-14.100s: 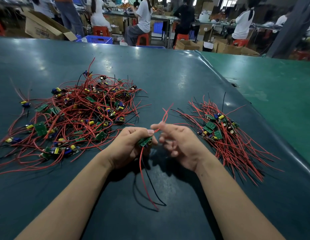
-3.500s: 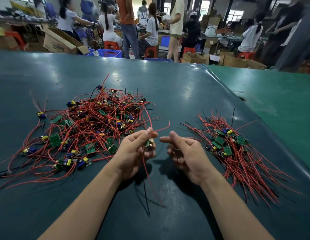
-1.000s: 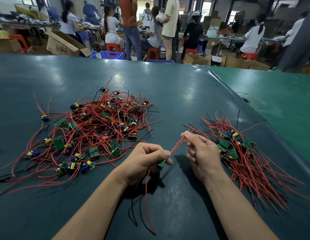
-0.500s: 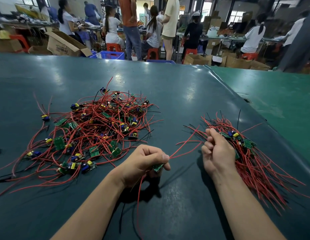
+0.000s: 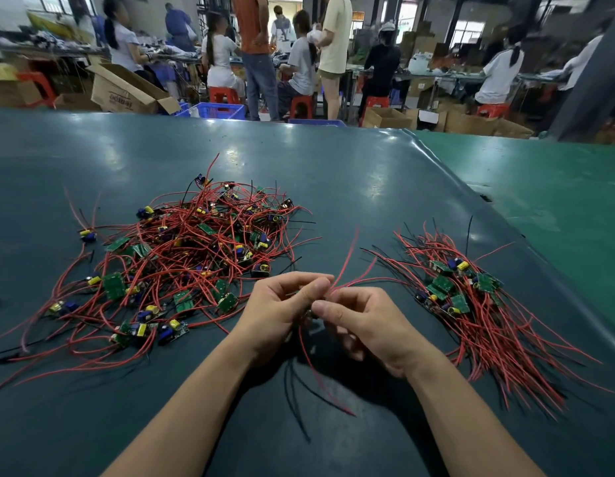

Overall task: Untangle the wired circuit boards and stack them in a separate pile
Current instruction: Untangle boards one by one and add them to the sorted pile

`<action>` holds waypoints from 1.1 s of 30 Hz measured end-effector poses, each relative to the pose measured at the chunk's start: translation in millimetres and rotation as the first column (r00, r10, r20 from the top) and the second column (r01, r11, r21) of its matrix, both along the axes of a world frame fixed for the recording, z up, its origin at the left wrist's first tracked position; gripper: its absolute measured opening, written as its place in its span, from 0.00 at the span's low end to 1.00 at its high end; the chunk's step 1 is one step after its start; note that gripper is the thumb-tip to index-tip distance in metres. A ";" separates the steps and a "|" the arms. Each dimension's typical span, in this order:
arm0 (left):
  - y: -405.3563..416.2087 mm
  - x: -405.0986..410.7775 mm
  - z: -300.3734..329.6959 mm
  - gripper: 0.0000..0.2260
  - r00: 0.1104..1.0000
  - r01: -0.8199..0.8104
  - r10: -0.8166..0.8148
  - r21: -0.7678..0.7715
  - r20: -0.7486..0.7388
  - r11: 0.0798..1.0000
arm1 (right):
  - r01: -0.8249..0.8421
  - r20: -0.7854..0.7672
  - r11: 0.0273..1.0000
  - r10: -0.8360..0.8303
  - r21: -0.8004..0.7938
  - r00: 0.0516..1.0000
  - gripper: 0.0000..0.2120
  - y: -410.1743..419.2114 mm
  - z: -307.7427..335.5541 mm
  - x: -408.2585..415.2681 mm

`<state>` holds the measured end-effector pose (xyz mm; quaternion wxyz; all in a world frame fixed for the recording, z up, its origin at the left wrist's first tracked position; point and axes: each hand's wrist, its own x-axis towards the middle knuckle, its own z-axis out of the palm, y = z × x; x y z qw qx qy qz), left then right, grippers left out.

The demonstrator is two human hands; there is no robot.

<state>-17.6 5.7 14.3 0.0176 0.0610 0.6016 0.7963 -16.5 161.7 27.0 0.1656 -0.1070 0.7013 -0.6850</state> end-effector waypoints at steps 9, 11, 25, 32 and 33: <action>-12.4 -11.3 -3.3 0.13 0.751 -0.648 0.578 -0.187 -0.320 0.738 | 0.574 0.015 0.550 -0.714 -0.607 0.700 0.08 23.1 21.5 -9.6; -10.5 -10.9 -5.0 0.13 0.744 -0.653 0.565 -0.212 -0.356 0.727 | 0.621 0.107 0.431 -0.760 -0.655 0.641 0.08 27.6 21.9 -10.3; -51.1 -10.6 -6.7 0.17 0.668 -0.490 0.603 -0.868 -0.436 -0.086 | 0.719 0.297 0.599 -0.657 -0.354 0.693 0.05 11.8 0.3 -17.1; -59.2 -10.6 -2.9 0.10 0.607 -0.562 0.627 -0.822 -0.488 -0.096 | 0.693 0.247 0.654 -0.648 -0.303 0.720 0.06 10.3 0.4 -16.8; -58.8 -9.8 -3.0 0.09 0.587 -0.593 0.626 -0.799 -0.513 -0.097 | 0.684 0.240 0.666 -0.642 -0.298 0.729 0.06 10.3 0.2 -16.5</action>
